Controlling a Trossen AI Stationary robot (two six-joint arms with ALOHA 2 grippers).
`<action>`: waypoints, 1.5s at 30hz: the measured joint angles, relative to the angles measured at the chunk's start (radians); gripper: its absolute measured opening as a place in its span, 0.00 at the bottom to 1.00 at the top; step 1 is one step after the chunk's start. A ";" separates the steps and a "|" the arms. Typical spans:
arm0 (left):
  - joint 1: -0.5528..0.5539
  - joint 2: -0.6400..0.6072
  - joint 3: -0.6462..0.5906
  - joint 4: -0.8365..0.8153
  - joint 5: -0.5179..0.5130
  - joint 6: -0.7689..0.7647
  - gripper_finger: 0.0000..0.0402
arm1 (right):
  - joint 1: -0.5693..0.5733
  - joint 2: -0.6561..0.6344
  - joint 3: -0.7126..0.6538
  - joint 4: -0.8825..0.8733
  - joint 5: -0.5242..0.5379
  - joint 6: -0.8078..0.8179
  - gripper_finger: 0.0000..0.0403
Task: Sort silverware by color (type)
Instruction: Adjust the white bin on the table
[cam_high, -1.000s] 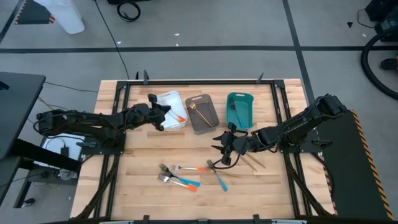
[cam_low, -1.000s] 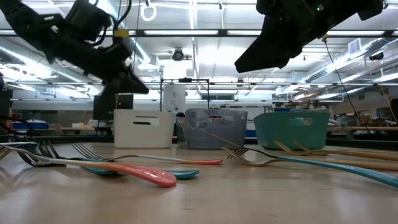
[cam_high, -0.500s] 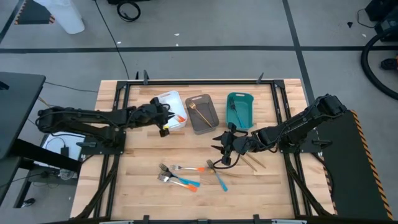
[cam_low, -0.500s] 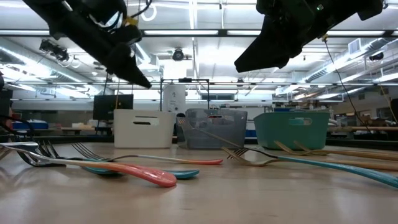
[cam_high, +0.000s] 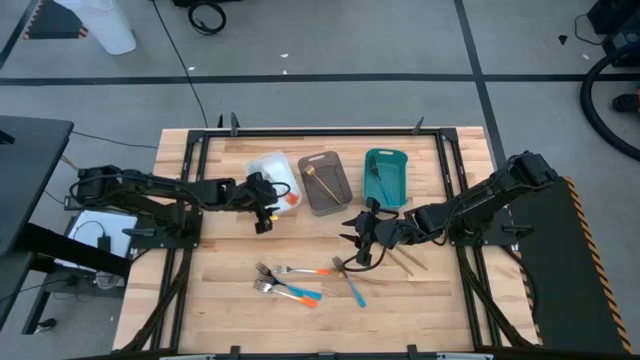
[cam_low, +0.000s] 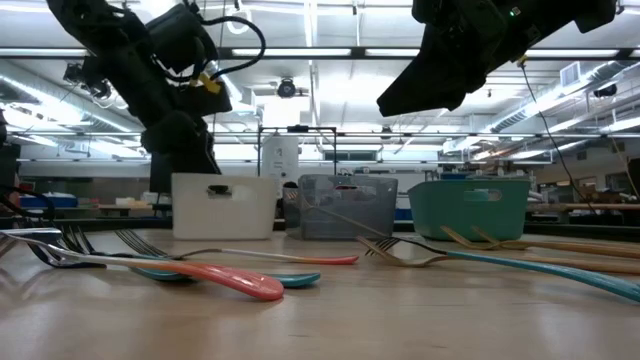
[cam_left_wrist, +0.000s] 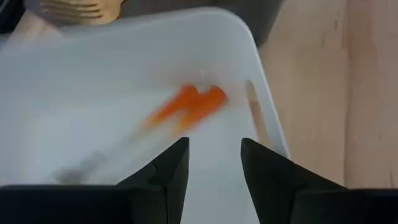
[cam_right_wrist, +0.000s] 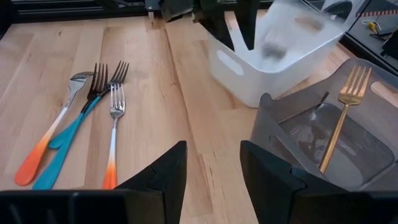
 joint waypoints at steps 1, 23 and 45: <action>-0.004 -0.001 0.000 -0.006 0.000 0.000 0.38 | 0.000 0.000 0.000 0.000 0.000 0.000 0.40; -0.060 0.016 0.231 -0.203 -0.009 -0.107 0.36 | 0.000 0.000 0.000 -0.001 0.000 -0.002 0.40; -0.186 0.138 0.237 -0.450 -0.129 -0.158 0.36 | 0.001 0.000 0.000 0.000 -0.020 0.005 0.40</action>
